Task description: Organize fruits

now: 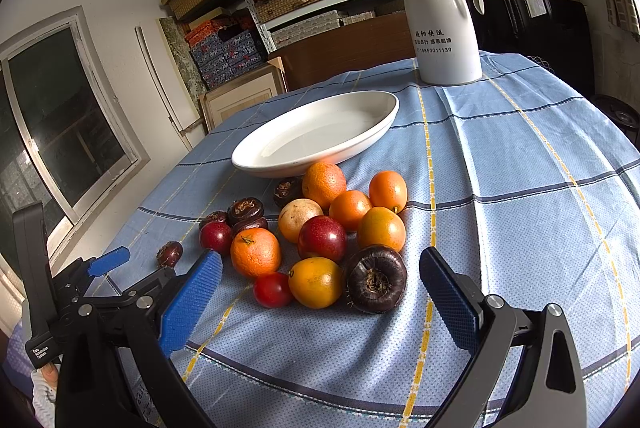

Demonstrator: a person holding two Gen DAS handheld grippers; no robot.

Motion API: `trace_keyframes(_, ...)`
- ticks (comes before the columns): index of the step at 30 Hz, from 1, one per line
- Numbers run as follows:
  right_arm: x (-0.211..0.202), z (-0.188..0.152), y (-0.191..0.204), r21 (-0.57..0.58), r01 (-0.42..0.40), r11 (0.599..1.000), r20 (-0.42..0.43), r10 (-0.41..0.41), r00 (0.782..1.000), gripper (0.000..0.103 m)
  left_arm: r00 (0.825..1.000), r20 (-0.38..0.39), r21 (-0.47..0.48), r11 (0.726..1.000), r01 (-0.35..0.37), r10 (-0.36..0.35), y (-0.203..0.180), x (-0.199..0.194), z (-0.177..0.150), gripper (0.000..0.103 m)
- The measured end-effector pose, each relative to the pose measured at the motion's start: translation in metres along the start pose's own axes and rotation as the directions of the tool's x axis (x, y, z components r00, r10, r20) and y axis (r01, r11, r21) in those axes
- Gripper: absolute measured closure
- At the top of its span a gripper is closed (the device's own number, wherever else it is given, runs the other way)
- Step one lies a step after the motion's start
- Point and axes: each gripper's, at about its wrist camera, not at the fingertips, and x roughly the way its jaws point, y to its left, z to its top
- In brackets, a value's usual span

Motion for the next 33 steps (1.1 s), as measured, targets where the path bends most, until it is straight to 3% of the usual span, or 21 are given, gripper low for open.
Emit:
trace_keyframes(10,0.001,-0.001,0.000,0.003,-0.003,1.000,-0.008,0.003,1.000,0.004,1.000,-0.013,0.002,1.000,0.005,-0.005,0.001,0.002,-0.001,0.004)
trace_keyframes(15,0.009,-0.004,-0.002,0.012,0.006,1.000,-0.053,-0.005,0.999,0.004,0.993,-0.109,0.007,0.999,0.044,-0.043,0.010,0.018,-0.004,0.004)
trace_keyframes(19,0.019,-0.009,-0.006,0.001,0.015,1.000,-0.156,-0.014,0.988,0.004,0.979,-0.204,0.074,0.997,0.031,-0.016,0.017,0.036,-0.009,0.004)
trace_keyframes(23,0.019,-0.013,-0.016,0.002,0.020,1.000,-0.208,-0.019,0.978,0.004,0.965,-0.258,0.083,0.993,0.079,-0.055,0.024,0.046,-0.011,0.004)
trace_keyframes(27,0.017,-0.012,-0.026,0.019,0.038,0.999,-0.219,-0.033,0.975,0.004,0.948,-0.274,0.021,0.984,0.176,-0.163,0.041,0.052,-0.014,0.004)
trace_keyframes(31,0.019,-0.007,-0.022,-0.024,0.077,0.997,-0.197,-0.080,0.977,0.004,0.946,-0.280,0.055,0.981,0.186,-0.164,0.040,0.048,-0.016,0.004)
trace_keyframes(33,0.023,-0.007,-0.019,-0.027,0.083,0.996,-0.199,-0.086,0.976,0.010,0.944,-0.282,0.063,0.979,0.196,-0.171,0.043,0.048,-0.015,0.004)
